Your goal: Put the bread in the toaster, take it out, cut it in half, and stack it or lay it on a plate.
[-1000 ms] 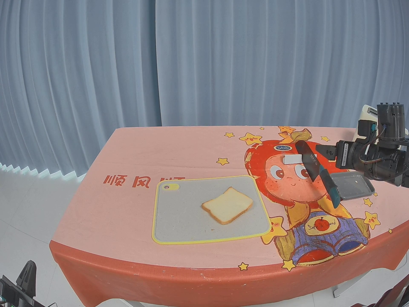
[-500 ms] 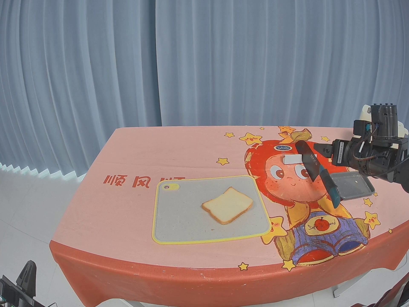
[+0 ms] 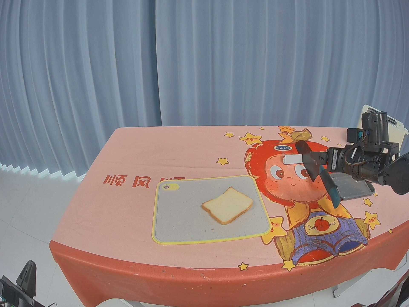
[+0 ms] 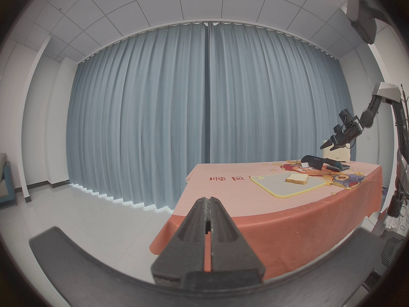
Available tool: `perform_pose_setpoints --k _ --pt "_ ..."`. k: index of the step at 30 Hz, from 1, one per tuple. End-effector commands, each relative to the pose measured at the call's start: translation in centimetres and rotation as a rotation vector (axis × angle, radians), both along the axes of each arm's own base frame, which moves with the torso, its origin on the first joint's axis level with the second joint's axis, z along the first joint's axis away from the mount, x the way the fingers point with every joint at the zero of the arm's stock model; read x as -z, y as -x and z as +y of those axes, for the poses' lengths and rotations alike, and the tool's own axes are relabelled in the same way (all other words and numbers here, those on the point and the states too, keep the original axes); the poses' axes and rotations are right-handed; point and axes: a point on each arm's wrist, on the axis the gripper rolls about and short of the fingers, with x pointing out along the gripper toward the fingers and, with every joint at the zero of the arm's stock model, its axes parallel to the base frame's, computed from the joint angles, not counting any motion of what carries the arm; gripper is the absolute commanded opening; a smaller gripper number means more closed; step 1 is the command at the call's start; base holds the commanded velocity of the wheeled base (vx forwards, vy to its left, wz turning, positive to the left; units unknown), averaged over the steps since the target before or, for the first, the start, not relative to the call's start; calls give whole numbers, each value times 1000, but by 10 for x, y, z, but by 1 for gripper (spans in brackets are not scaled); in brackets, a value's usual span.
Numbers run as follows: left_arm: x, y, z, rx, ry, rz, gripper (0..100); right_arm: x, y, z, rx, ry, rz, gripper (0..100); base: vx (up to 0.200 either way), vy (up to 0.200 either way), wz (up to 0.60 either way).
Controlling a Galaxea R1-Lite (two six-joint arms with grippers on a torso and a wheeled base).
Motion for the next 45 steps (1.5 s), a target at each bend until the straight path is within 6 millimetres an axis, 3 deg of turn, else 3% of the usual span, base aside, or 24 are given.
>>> perform_pose_setpoints --k 1,25,45 --pt "5 0 0 0 2 2 0 5 -3 -2 10 5 16 100 0 0 0" --pt "5 0 0 0 0 0 0 5 -1 -1 2 5 15 100 0 0 0" --pt "5 0 0 0 0 2 0 16 -9 1 -3 0 14 100 0 0 0"
